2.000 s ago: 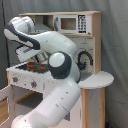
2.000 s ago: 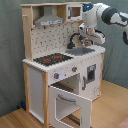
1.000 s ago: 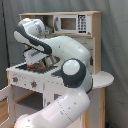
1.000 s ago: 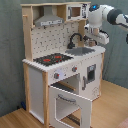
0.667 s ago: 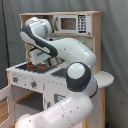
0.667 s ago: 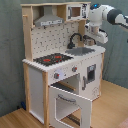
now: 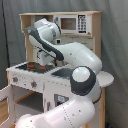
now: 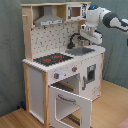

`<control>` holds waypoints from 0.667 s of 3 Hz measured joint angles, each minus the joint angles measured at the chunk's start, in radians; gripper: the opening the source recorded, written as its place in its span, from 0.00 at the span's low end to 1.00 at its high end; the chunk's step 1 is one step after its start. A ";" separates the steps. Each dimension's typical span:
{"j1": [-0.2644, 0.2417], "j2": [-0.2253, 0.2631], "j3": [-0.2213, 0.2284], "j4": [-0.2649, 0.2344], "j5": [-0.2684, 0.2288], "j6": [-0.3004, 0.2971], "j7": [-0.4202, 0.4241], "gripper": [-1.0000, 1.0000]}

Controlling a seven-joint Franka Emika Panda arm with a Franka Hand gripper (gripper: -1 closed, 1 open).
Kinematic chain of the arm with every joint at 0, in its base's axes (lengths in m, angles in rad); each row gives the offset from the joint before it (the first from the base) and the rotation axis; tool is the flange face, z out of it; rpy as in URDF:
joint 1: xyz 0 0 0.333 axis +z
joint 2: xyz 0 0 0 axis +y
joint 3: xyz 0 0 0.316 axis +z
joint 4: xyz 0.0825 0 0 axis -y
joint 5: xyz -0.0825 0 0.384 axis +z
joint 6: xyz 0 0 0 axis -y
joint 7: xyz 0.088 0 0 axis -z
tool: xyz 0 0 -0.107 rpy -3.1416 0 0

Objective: Play with the kitchen

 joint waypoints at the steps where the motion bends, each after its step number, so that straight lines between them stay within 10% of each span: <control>1: 0.000 0.023 -0.036 0.001 -0.039 0.069 -0.045 0.00; 2: 0.001 0.043 -0.073 0.005 -0.069 0.147 -0.087 0.00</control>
